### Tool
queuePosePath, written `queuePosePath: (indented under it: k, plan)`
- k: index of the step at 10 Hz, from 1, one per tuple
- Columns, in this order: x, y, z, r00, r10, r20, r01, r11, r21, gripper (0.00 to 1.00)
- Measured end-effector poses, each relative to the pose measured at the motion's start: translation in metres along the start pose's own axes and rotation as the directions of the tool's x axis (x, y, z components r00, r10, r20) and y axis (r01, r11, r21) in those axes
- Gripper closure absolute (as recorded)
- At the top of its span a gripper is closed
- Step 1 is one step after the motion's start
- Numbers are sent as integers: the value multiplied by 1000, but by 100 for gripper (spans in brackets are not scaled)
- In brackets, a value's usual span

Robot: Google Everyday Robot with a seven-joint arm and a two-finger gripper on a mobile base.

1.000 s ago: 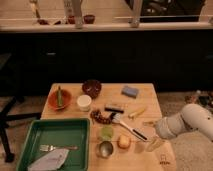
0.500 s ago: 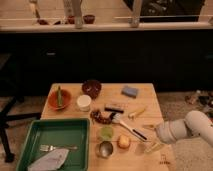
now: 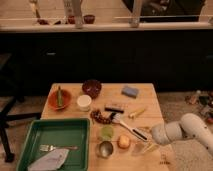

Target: Place apple in paper cup

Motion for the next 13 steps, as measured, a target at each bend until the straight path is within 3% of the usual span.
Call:
queuePosePath:
  k: [3,7,13]
  plan:
    - [-11,-3,22,1000,-23,-6,23,999,-25,20]
    - [-7,-4,37,1000,-24,5,24,999,-41,20]
    - [-2,-5,65,1000,-22,7,23,995,-96,20]
